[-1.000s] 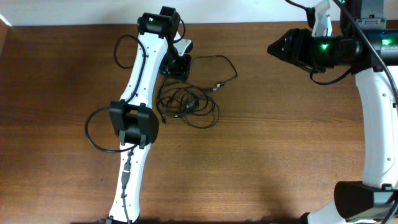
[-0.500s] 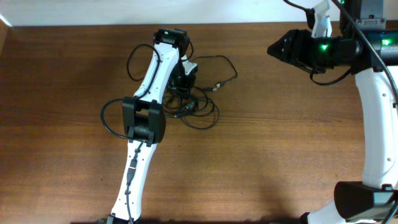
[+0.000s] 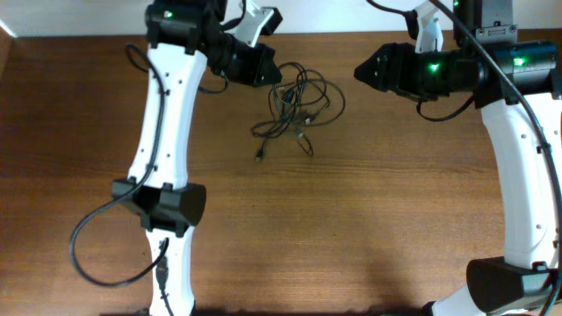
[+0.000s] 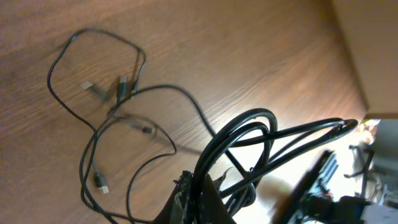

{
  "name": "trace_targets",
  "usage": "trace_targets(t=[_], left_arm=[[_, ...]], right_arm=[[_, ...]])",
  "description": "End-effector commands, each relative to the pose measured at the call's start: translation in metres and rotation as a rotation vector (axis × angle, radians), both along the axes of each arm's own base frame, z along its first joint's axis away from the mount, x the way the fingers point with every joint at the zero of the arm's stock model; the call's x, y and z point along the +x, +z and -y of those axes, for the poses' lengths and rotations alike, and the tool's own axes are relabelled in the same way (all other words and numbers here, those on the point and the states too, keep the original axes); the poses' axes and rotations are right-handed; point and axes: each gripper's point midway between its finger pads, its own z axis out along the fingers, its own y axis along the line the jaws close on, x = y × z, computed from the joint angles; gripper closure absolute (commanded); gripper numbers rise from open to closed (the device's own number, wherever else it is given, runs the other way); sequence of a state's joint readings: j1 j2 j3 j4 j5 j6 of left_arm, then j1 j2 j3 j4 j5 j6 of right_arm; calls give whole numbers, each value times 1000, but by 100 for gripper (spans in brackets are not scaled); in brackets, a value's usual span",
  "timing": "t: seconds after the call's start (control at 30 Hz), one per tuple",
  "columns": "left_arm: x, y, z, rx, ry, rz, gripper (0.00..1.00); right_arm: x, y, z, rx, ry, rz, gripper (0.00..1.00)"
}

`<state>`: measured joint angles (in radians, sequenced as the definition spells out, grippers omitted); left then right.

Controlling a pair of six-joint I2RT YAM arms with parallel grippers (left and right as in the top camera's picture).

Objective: Untangle cables

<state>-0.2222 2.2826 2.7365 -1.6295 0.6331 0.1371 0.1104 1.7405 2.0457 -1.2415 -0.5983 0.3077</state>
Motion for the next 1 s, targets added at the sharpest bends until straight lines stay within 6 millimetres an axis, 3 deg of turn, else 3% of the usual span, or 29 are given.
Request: trace_targets(t=[0.0, 0.07, 0.1, 0.2, 0.3, 0.37, 0.43, 0.5, 0.57, 0.63, 0.67, 0.7, 0.77, 0.8, 0.83, 0.9, 0.93, 0.97], left_arm=[[-4, 27, 3, -76, 94, -27, 100], [-2, 26, 4, -76, 92, -20, 100], [0, 27, 4, -76, 93, -10, 100], [3, 29, 5, -81, 91, 7, 100], [4, 29, 5, -82, 91, 11, 100], [3, 29, 6, -85, 89, 9, 100], [1, 28, 5, -82, 90, -2, 100], [-2, 28, 5, -85, 86, -18, 100], [-4, 27, 4, -79, 65, -13, 100], [4, 20, -5, -14, 98, 19, 100], [14, 13, -19, 77, 149, 54, 100], [17, 8, -26, 120, 177, 61, 100], [23, -1, -43, 217, 228, 69, 100], [22, -2, -44, 225, 231, 66, 100], [20, -3, -45, 228, 229, 58, 100], [16, -5, -45, 233, 226, 39, 100], [11, -3, -39, 194, 204, 19, 100], [8, 0, -29, 143, 178, 6, 100]], right_arm=[[2, 4, -18, 7, 32, 27, 36], [1, 16, -57, 26, 112, 109, 36], [1, 16, -65, 28, 83, 94, 36], [5, -6, -88, -6, -33, -1, 38], [26, -28, -91, -8, -140, -60, 52], [57, -49, -97, -5, -187, -50, 57], [82, -61, -88, -11, -266, -32, 58], [102, -69, -81, 12, -314, -25, 66], [114, -67, -63, 28, -346, -13, 96], [112, -46, -58, 113, -265, 4, 96], [99, -20, -56, 169, -177, 41, 96], [92, -9, -50, 181, -166, 48, 96], [60, 33, -24, 211, -115, 100, 96], [50, 41, -3, 194, -144, 111, 79], [46, 39, 21, 168, -188, 96, 64], [46, 20, 59, 126, -296, 17, 60], [46, 14, 61, 130, -299, -9, 56], [45, 11, 48, 127, -272, -18, 50]])
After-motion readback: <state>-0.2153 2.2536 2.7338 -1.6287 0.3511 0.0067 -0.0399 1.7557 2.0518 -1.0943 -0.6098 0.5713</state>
